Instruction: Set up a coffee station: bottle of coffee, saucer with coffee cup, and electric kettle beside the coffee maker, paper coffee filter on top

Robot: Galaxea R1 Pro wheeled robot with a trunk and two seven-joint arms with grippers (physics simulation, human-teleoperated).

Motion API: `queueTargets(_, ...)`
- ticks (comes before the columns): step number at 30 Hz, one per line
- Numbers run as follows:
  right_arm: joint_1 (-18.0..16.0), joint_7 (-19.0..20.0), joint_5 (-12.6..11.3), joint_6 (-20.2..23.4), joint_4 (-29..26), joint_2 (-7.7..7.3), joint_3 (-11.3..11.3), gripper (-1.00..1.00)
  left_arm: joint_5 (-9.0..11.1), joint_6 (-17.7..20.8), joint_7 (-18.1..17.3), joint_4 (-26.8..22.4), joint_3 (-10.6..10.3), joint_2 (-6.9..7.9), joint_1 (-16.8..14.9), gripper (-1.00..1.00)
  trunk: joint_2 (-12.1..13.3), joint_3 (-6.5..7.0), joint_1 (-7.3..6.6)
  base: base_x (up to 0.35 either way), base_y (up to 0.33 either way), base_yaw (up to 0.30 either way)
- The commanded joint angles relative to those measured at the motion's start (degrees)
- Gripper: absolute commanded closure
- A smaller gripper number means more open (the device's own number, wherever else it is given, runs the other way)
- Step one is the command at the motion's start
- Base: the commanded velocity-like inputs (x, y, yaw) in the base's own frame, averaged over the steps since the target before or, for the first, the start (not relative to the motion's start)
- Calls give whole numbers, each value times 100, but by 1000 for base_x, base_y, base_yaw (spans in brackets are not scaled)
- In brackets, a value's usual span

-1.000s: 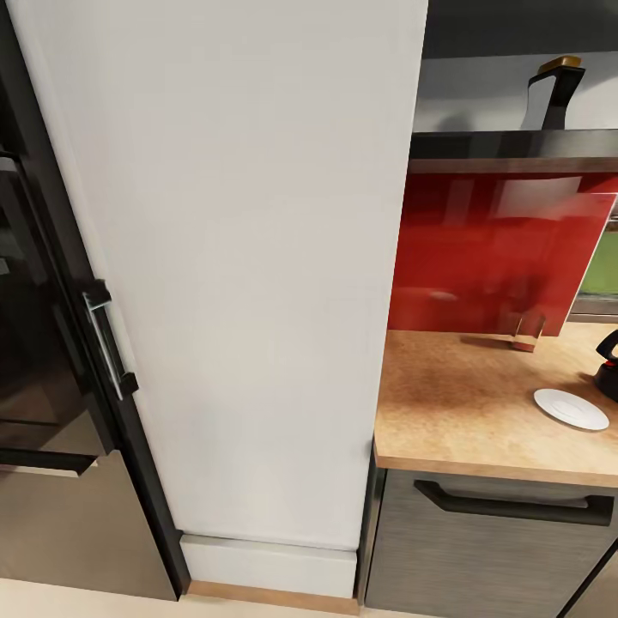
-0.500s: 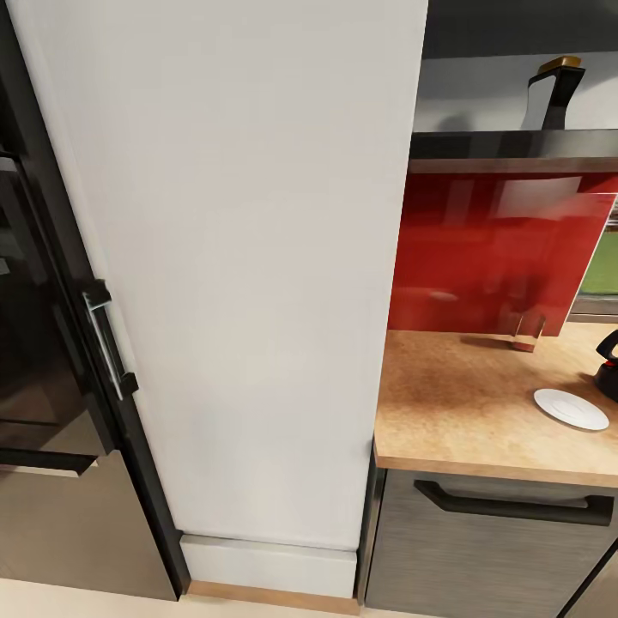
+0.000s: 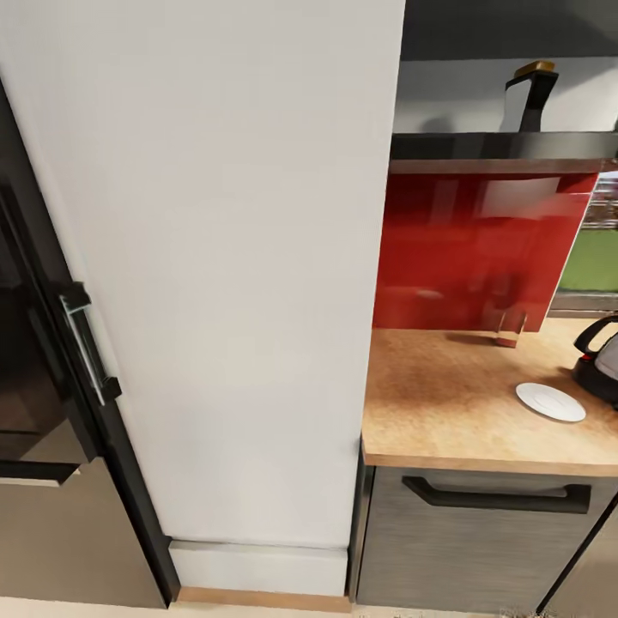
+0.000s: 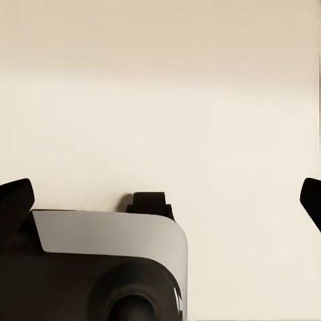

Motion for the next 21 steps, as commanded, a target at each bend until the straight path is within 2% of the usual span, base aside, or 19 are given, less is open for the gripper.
queueTargets(1, -4, 2, 1, -19, 7, -1, 0, -100, 1, -7, 1, -8, 12, -2, 3, -100, -3, -5, 0, 0, 0, -237)
queueTargets(21, -2, 3, 1, -17, 16, -10, 0, -100, 0, -9, -2, 15, 24, -7, 3, -100, -3, -5, 0, 0, 0, -249)
